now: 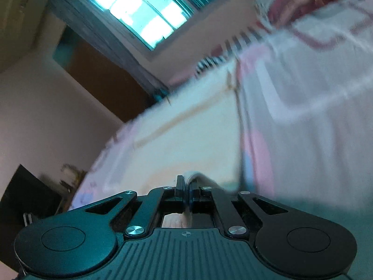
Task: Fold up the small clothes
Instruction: 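Grasp the hem with both tools and fold it up over the sweater body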
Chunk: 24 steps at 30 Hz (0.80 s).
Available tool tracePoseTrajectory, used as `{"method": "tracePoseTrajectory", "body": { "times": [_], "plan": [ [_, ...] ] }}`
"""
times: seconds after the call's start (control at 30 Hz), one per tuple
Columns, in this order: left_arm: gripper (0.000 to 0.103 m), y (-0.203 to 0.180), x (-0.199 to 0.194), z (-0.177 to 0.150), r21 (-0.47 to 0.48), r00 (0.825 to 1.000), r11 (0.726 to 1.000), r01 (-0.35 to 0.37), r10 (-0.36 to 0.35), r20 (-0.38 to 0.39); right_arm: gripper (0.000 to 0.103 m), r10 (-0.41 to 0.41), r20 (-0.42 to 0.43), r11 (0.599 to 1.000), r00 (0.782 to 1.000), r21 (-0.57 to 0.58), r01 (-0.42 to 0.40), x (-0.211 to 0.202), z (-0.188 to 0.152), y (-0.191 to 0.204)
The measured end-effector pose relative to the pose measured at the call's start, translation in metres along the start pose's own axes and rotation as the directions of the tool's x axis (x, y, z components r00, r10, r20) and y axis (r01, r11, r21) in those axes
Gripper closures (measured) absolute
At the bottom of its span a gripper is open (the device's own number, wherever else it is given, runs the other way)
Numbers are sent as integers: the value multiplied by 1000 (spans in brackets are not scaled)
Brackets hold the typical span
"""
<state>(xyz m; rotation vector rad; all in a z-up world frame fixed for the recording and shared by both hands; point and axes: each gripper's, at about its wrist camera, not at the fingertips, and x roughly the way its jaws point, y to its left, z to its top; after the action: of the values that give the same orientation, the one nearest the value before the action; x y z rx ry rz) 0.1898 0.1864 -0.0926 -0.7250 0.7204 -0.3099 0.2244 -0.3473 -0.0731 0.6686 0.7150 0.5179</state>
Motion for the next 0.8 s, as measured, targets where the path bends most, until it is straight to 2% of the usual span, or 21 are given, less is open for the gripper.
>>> {"method": "tracePoseTrajectory", "body": {
  "times": [0.13,0.27,0.43,0.6,0.7,0.8],
  "plan": [
    [101,-17,17,39,-25,996,997,76,-75,48,101,30,87,999,996,-30,-28,13,43,21],
    [101,-25,55,86,-45,997,997,60,-58,59,101,-1,117,1000,993,-19,4,44,92,24],
    [101,-27,118,138,-16,1000,1000,2,-2,16,101,-86,78,996,993,26,85,109,138,2],
    [101,-15,178,176,24,995,996,-85,86,-57,101,-109,-2,991,994,83,109,178,176,-41],
    [101,-10,199,191,46,990,992,-117,120,-71,101,-111,-22,983,994,142,113,207,190,-63],
    [101,-11,218,203,90,984,986,-142,150,-93,101,-126,-29,981,992,146,129,224,198,-75]
  ]
}}
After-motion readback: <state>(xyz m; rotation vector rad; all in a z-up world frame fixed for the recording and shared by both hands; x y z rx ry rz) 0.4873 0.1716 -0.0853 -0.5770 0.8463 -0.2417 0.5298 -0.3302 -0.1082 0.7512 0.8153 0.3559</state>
